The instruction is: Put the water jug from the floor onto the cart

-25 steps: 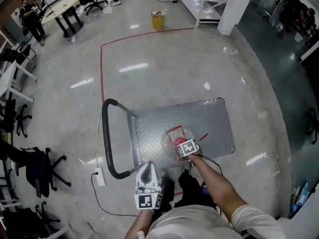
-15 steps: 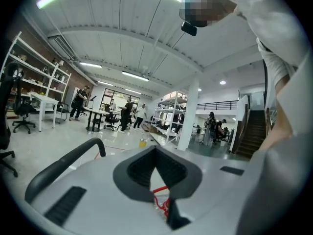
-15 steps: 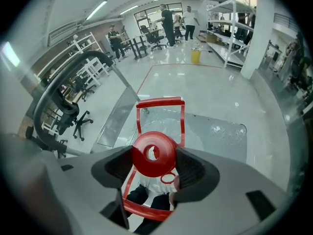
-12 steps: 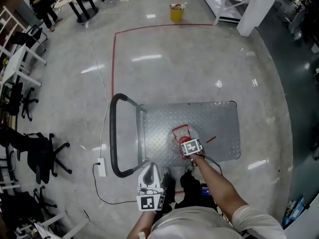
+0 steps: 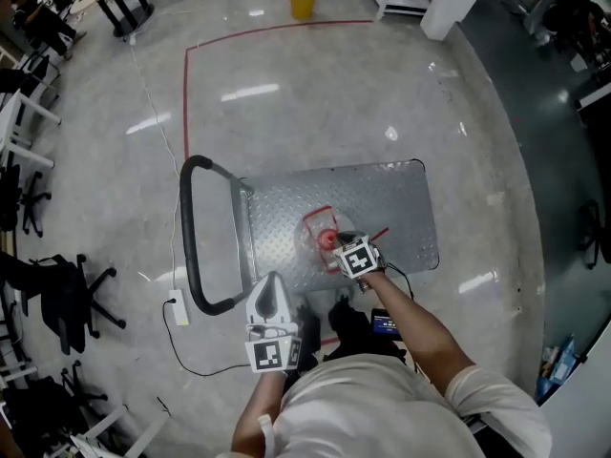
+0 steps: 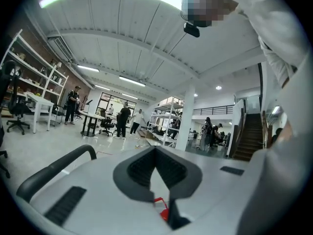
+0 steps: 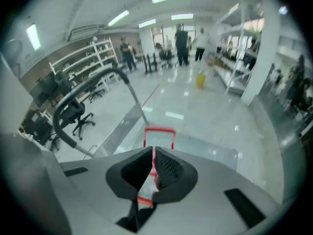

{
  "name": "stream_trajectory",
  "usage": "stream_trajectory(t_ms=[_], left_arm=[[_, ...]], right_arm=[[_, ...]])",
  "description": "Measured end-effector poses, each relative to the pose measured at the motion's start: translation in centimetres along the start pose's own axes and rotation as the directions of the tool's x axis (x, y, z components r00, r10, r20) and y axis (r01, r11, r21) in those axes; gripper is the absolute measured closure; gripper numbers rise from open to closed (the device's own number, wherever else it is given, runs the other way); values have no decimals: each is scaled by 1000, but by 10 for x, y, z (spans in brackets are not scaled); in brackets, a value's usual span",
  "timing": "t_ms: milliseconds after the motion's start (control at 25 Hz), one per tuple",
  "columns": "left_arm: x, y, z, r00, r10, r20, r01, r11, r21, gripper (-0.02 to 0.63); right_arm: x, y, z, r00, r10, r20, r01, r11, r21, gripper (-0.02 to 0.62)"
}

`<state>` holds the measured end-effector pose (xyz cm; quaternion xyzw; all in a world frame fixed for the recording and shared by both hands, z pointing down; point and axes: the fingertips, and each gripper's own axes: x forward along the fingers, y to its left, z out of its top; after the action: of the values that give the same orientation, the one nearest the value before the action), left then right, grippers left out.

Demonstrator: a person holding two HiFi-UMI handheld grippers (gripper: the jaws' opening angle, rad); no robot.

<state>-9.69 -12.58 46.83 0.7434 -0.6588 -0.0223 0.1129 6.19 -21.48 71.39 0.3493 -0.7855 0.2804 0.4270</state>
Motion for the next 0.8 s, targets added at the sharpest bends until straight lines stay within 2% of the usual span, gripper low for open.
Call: stream_trajectory(t_ms=[40, 80, 120, 160, 200, 280, 320, 360, 400, 480, 800], left_arm=[[1, -6, 6, 1000, -10, 11, 10, 1000, 0, 603], [3, -11, 12, 999, -21, 25, 21, 1000, 3, 603], [5, -16, 20, 999, -31, 42, 31, 999, 7, 603], [7, -21, 28, 997, -41, 60, 40, 999, 13, 603], [9, -25, 35, 996, -50, 78, 49, 999, 19, 603], [12, -35, 48, 992, -68, 110, 65, 997, 33, 603], [12, -40, 53, 990, -77, 121, 73, 997, 38, 603], [12, -44, 56, 988, -85, 127, 80, 996, 43, 603], [13, -47, 59, 987, -92, 132, 87, 995, 47, 603], [16, -50, 63, 985, -100, 138, 94, 994, 52, 603], [21, -53, 70, 983, -108, 151, 99, 993, 66, 603]], right_arm=[[-26, -2, 18, 993, -32, 117, 34, 999, -14, 571], [-55, -2, 36, 970, -55, 237, 62, 998, -20, 581], [-87, -1, 54, 931, -67, 358, 80, 997, -20, 583], [-121, 3, 71, 876, -70, 477, 91, 996, -20, 583], [-155, 9, 86, 807, -68, 586, 101, 995, -25, 583], [-215, 21, 104, 673, -62, 737, 130, 991, -35, 583], [-237, 26, 105, 627, -63, 776, 143, 989, -35, 583], [-253, 30, 105, 597, -64, 800, 151, 988, -33, 583], [-263, 32, 105, 578, -66, 813, 153, 988, -29, 583], [-269, 35, 104, 561, -65, 825, 148, 989, -22, 583], [-271, 38, 98, 550, -52, 834, 138, 990, -29, 583]])
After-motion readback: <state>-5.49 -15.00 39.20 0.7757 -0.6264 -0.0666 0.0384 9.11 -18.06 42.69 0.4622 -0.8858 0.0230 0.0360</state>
